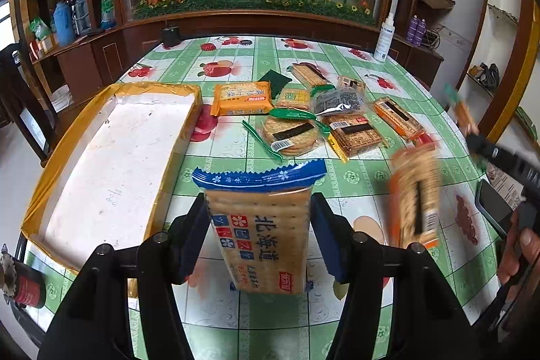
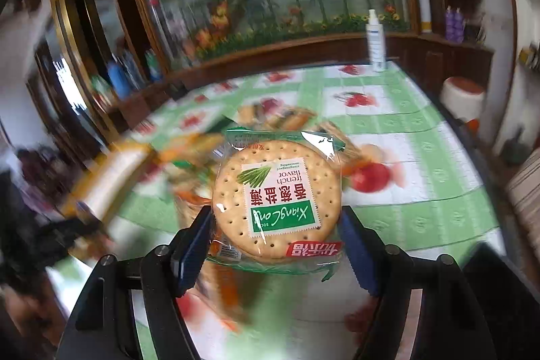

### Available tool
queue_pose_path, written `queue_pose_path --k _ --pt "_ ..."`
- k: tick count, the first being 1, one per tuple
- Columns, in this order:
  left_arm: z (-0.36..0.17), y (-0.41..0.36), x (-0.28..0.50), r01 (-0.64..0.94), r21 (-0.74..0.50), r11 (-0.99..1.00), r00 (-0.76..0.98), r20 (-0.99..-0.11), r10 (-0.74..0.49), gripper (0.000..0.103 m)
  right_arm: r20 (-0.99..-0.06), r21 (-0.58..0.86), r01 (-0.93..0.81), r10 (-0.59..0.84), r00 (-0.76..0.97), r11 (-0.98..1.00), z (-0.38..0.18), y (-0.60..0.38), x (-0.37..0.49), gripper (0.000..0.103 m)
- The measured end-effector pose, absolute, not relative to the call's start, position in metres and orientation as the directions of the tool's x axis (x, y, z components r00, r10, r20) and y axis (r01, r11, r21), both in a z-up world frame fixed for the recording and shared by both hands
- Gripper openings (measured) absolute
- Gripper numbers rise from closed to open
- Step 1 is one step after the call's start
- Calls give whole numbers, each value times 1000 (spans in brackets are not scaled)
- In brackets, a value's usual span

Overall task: Organize snacks
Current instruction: 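Lift both held packs and carry them toward the yellow-rimmed tray, then lower both packs into the tray and open both tools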

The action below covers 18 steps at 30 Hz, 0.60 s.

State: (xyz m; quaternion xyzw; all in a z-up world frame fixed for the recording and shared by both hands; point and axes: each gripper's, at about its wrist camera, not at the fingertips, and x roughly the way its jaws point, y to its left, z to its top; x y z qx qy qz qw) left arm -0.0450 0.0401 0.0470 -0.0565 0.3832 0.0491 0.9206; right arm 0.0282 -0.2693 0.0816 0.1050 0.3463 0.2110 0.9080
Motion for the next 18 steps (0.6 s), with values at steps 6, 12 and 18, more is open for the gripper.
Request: queue_pose_path --k 6,12,18 --pt "54 48 -52 -147 -57 987 713 -698 67 58 -550 320 -365 485 679 874 105 -246 29 74" --pt "60 66 -62 -193 -34 981 716 -688 117 57 -536 291 -454 537 652 842 116 -203 23 74" --pt "70 94 -72 -252 -45 967 723 -673 157 57 -538 292 -517 585 607 805 117 -165 22 74"
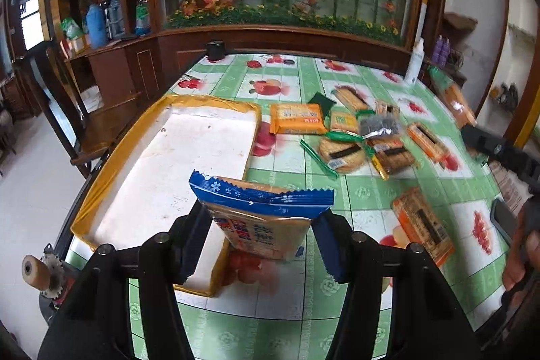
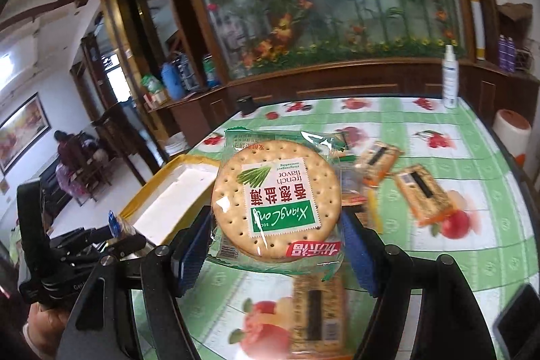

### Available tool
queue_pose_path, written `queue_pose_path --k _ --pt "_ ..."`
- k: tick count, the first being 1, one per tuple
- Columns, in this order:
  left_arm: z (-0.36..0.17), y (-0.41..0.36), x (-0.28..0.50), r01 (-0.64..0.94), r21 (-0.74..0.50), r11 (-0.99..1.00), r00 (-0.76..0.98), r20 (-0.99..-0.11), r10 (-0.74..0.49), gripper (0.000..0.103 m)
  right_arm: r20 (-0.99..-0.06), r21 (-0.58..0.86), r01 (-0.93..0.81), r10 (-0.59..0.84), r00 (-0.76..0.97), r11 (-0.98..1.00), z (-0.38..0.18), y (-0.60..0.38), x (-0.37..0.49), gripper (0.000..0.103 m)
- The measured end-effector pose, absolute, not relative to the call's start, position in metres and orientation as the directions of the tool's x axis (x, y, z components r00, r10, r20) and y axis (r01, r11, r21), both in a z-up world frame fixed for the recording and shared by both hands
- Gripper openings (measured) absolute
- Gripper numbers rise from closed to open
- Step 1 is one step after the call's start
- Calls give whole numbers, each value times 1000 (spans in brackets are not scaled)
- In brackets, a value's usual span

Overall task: Organize snacks
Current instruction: 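Lower both packs into the tray and open both tools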

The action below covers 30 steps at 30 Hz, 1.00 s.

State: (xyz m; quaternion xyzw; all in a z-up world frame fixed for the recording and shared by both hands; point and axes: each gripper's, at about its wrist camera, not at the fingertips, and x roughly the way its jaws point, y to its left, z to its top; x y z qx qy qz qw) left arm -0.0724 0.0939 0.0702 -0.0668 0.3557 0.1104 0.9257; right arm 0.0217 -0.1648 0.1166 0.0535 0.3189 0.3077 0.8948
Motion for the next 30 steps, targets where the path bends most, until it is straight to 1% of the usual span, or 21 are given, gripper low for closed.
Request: queue_pose_path --k 3,5,7,11,13,16,17,18,19,20,26,30 --pt "74 105 -75 -276 -46 960 723 -669 176 57 -539 288 -552 609 582 782 117 -143 21 74" --pt "77 114 -77 -284 -73 956 727 -667 165 57 -539 287 -571 622 568 769 117 -129 21 74" --pt "80 124 -79 -280 -124 952 731 -670 128 56 -539 287 -595 640 548 751 117 -112 21 74" --pt "91 144 -88 -240 -265 934 759 -650 10 56 -538 285 -630 665 518 722 117 -82 20 74" --pt "99 152 -93 -233 -298 926 773 -634 -9 56 -536 281 -644 673 510 712 117 -70 20 74" --pt "110 158 -99 -248 -285 926 791 -611 23 56 -536 276 -658 680 500 701 118 -59 22 74" --pt "114 162 -100 -262 -268 927 797 -602 51 56 -537 277 -661 683 495 697 117 -54 24 74" --pt "116 166 -100 -284 -241 928 798 -596 89 56 -538 279 -662 685 491 695 117 -52 25 74" --pt "118 171 -98 -327 -186 926 791 -590 161 56 -539 284 -665 688 486 691 116 -48 27 74" --pt "116 175 -97 -355 -156 922 783 -588 202 56 -539 288 -666 691 481 688 116 -44 30 74" --pt "84 215 -74 -480 -52 875 697 -629 345 56 -560 302 -695 711 425 653 100 0 35 74" --pt "57 229 -62 -510 -14 860 645 -667 372 56 -592 292 -717 708 384 633 80 39 40 74"
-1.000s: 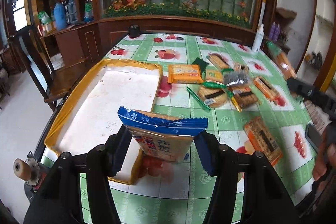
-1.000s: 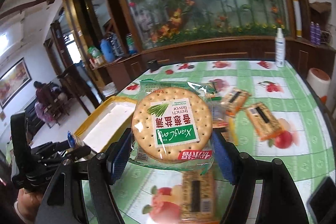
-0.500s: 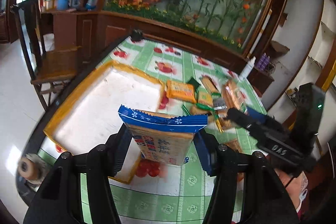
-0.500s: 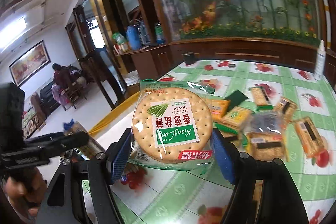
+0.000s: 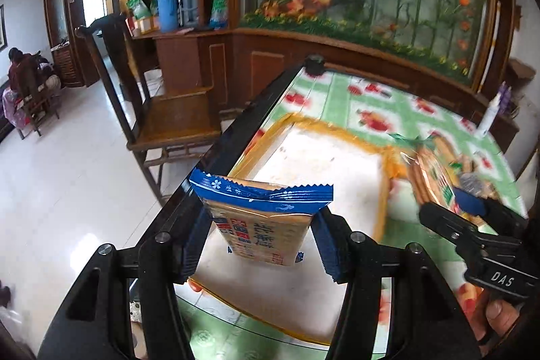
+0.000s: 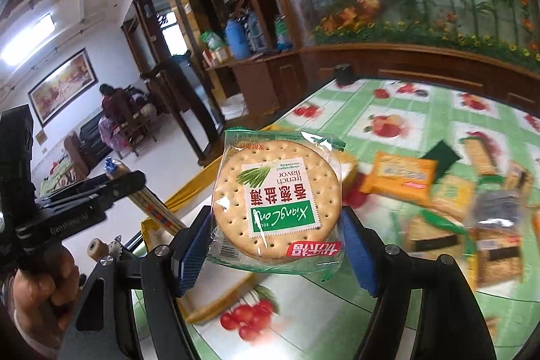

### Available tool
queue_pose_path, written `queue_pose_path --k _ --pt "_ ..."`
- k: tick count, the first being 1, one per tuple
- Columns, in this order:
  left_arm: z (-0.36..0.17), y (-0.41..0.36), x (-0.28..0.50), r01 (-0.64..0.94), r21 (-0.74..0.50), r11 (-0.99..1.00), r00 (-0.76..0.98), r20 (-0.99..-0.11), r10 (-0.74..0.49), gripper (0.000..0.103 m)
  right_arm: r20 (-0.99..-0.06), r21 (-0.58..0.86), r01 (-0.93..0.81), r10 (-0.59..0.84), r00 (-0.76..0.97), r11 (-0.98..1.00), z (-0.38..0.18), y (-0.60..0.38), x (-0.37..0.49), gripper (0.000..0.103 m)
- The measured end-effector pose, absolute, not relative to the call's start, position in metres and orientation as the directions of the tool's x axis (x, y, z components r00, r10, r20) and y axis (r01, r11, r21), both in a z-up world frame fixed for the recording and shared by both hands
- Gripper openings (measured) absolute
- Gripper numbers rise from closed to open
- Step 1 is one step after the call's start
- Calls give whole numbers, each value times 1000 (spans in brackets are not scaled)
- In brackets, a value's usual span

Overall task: Organize snacks
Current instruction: 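Lower both packs into the tray and open both tools, then grasp the brown cracker pack with orange edge using the right tool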

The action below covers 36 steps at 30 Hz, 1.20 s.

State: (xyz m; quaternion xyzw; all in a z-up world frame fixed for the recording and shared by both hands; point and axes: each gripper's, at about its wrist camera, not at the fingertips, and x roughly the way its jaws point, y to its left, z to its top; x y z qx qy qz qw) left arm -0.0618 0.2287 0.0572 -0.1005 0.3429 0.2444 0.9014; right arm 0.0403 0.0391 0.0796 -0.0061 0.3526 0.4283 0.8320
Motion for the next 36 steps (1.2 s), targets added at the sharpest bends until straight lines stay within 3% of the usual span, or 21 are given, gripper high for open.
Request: queue_pose_path --k 13,14,17,22,26,29,36 --pt "26 239 -40 -551 91 830 557 -700 446 59 -698 225 -737 633 335 637 22 121 64 74" --pt "24 241 -39 -553 89 828 550 -707 444 60 -706 218 -736 624 335 641 19 123 64 74" --pt "17 250 -40 -568 61 821 532 -734 423 79 -717 182 -748 606 343 638 15 129 61 76" --pt "14 255 -42 -580 47 813 508 -760 406 82 -722 152 -759 595 353 634 18 130 57 78" --pt "19 252 -46 -582 41 812 504 -766 400 82 -703 170 -749 612 362 640 28 108 53 78" --pt "24 243 -45 -564 36 825 510 -771 382 81 -691 166 -711 595 411 683 38 75 48 88" --pt "39 206 -48 -487 26 873 582 -735 347 81 -682 212 -574 540 493 791 42 -33 43 88"
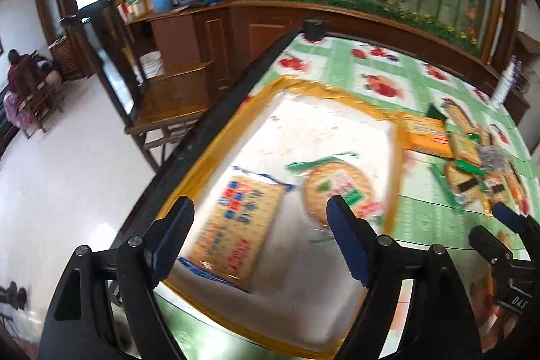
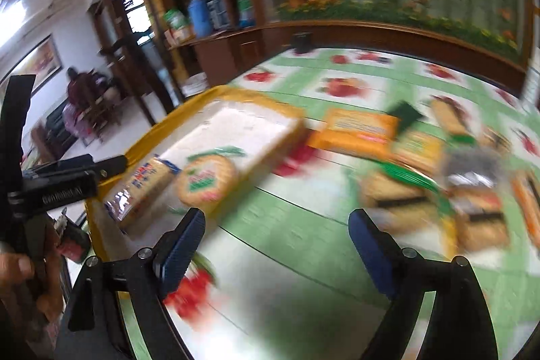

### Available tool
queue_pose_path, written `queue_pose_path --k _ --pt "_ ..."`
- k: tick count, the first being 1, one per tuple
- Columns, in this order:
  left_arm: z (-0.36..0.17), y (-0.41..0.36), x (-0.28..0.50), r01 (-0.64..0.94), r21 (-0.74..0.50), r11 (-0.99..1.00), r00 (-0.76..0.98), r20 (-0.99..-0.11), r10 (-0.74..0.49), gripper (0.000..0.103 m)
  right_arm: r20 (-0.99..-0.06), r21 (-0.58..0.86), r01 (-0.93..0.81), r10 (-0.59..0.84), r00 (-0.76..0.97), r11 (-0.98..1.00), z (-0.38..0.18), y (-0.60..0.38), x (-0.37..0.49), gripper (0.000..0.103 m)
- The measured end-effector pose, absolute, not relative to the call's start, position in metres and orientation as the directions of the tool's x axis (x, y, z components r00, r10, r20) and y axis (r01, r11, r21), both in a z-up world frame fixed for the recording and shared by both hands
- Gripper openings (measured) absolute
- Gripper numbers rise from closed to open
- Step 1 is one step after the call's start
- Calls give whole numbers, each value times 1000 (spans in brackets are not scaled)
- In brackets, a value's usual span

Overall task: Organize snacks
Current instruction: 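Grasp the brown cracker pack with orange edge using the right tool, then grasp another brown cracker pack with left tool while right holds its pack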

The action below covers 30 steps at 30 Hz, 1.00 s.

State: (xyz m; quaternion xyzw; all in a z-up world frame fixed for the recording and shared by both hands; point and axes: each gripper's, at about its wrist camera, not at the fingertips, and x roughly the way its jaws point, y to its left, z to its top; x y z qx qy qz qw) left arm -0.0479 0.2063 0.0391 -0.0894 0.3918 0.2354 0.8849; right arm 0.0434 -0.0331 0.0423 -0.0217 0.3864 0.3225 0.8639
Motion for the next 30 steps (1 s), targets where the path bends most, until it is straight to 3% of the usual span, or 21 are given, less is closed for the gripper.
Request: queue_pose_path --k 12,30 --pt "33 108 -20 -278 30 960 610 -766 200 84 -764 182 -340 350 542 923 9 -177 21 96" --pt "27 55 20 -154 58 986 615 -775 142 84 -825 22 -443 266 498 896 -14 -146 25 94"
